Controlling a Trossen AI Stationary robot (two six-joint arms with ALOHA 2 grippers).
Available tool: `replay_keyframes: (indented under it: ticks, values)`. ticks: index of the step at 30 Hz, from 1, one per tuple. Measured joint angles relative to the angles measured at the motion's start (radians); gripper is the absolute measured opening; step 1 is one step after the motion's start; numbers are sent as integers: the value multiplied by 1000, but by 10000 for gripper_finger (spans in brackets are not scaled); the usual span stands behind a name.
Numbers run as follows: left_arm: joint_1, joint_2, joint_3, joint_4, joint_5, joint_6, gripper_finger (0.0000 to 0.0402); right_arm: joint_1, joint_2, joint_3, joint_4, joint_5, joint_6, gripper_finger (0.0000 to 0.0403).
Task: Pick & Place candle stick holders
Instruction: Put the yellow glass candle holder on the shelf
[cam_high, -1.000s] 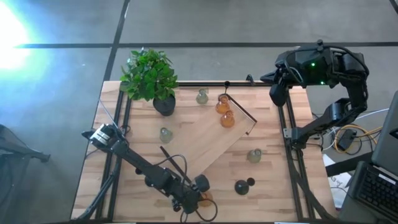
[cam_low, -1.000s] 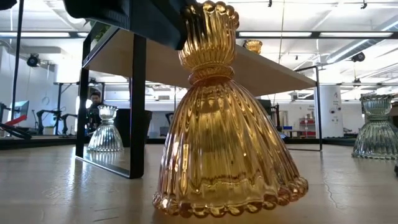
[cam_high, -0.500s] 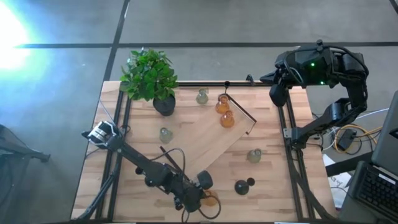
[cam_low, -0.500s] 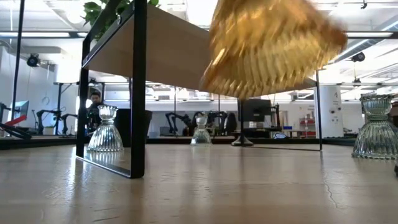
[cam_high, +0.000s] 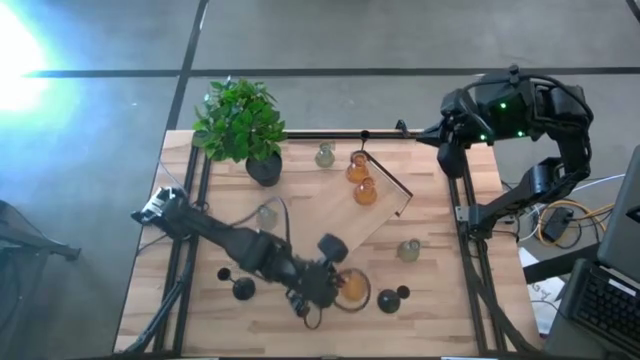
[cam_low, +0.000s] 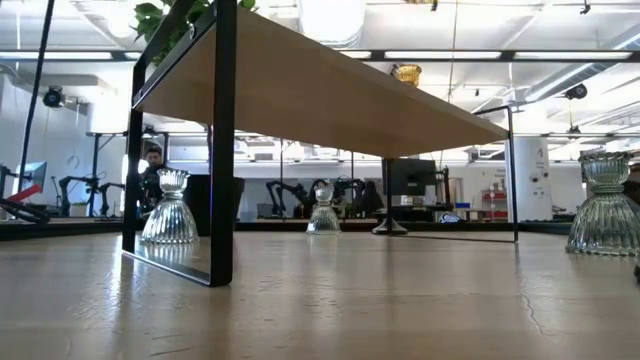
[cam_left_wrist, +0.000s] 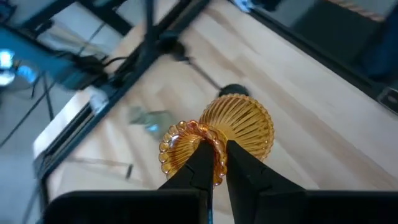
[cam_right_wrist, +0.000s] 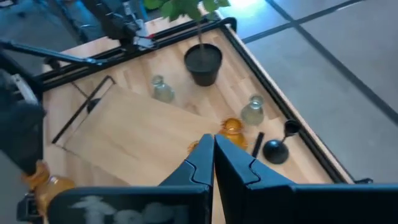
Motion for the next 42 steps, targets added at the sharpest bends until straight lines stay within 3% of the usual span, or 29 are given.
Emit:
replay_keyframes:
  ticks: [9, 13, 19, 23, 30, 36, 42]
  values:
    - [122, -7, 226, -116, -39, -142, 25, 193, 3, -44, 1, 4, 17, 8]
    - [165, -7, 303, -166, -57, -160, 25, 319, 1, -120, 0, 107, 98, 8]
    - [186, -9, 342, -197, -33, -66, 25, 455, 3, -250, 73, 269, 217, 9]
    - [203, -9, 334, -207, -31, -64, 25, 468, 5, -328, 166, 301, 262, 22]
    - [224, -9, 341, -204, -34, -45, 25, 468, 5, -417, 330, 268, 285, 89]
    - [249, -9, 347, -190, -65, -63, 25, 468, 9, -453, 425, 212, 282, 140]
    - [257, -9, 347, -153, -65, -60, 25, 467, 14, -477, 469, 209, 264, 167]
